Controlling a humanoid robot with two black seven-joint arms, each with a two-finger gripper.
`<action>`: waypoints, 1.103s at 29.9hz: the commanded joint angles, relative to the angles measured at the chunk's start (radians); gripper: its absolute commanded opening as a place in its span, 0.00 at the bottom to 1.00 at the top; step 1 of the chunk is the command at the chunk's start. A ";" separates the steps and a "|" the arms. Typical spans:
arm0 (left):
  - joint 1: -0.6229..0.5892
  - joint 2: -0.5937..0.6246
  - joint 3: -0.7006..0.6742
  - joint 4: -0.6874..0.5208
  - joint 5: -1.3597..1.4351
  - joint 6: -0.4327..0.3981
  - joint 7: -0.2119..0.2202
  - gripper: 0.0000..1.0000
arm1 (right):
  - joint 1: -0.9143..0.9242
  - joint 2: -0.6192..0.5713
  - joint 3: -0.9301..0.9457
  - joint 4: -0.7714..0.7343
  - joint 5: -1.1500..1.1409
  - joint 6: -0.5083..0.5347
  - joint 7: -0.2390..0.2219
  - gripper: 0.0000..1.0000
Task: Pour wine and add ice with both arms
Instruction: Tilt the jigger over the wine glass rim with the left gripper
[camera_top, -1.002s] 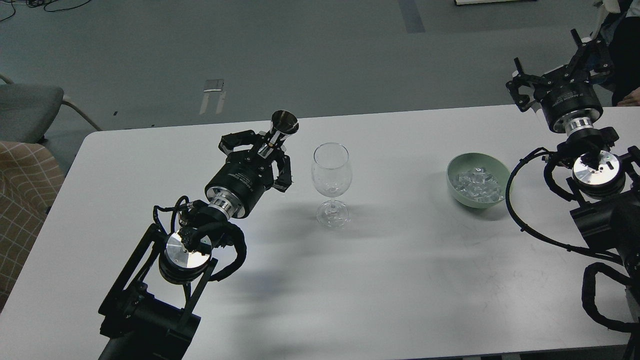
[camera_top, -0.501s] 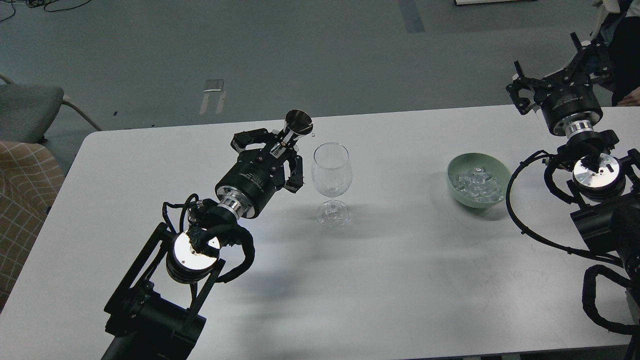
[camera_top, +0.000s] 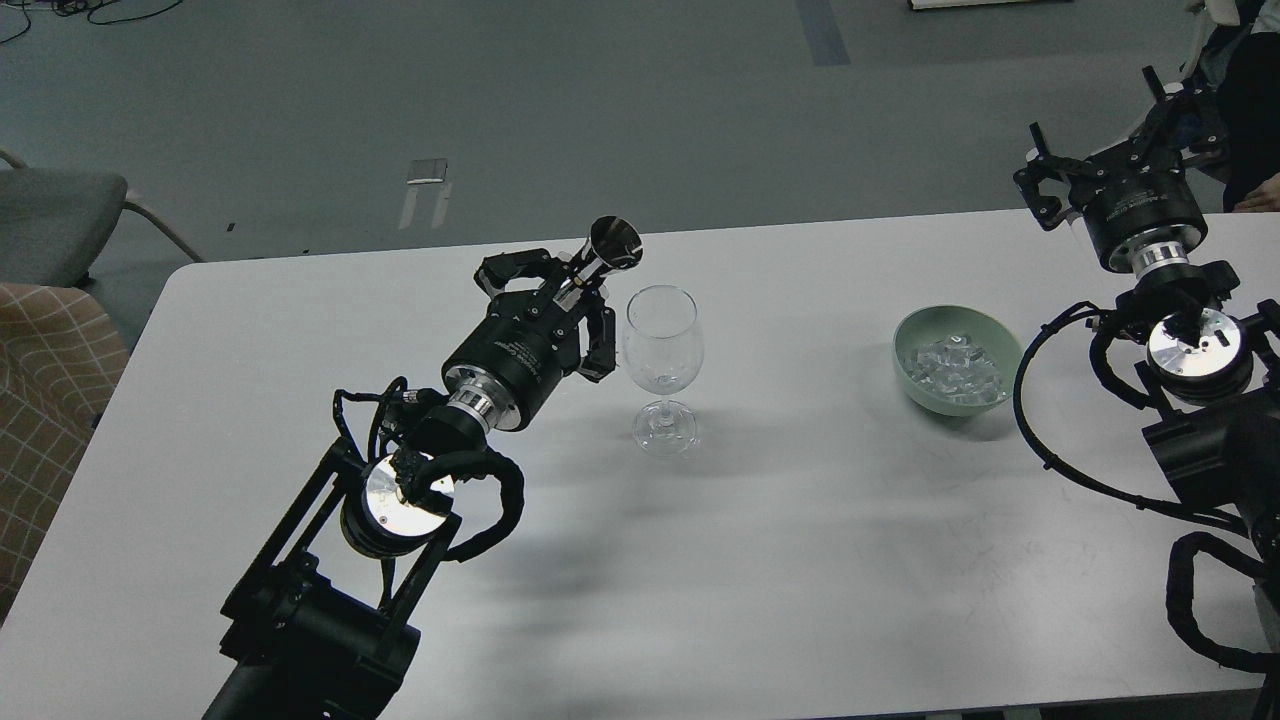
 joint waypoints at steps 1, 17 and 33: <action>0.000 0.000 0.002 -0.001 0.011 -0.002 -0.001 0.21 | -0.005 0.000 -0.001 0.012 0.000 -0.002 0.000 1.00; -0.020 0.017 0.002 0.016 0.089 -0.026 0.000 0.22 | -0.019 -0.012 0.001 0.013 0.000 -0.002 0.000 1.00; -0.059 0.029 0.062 0.016 0.221 -0.071 0.000 0.21 | -0.024 -0.014 -0.001 0.033 0.000 0.000 0.000 1.00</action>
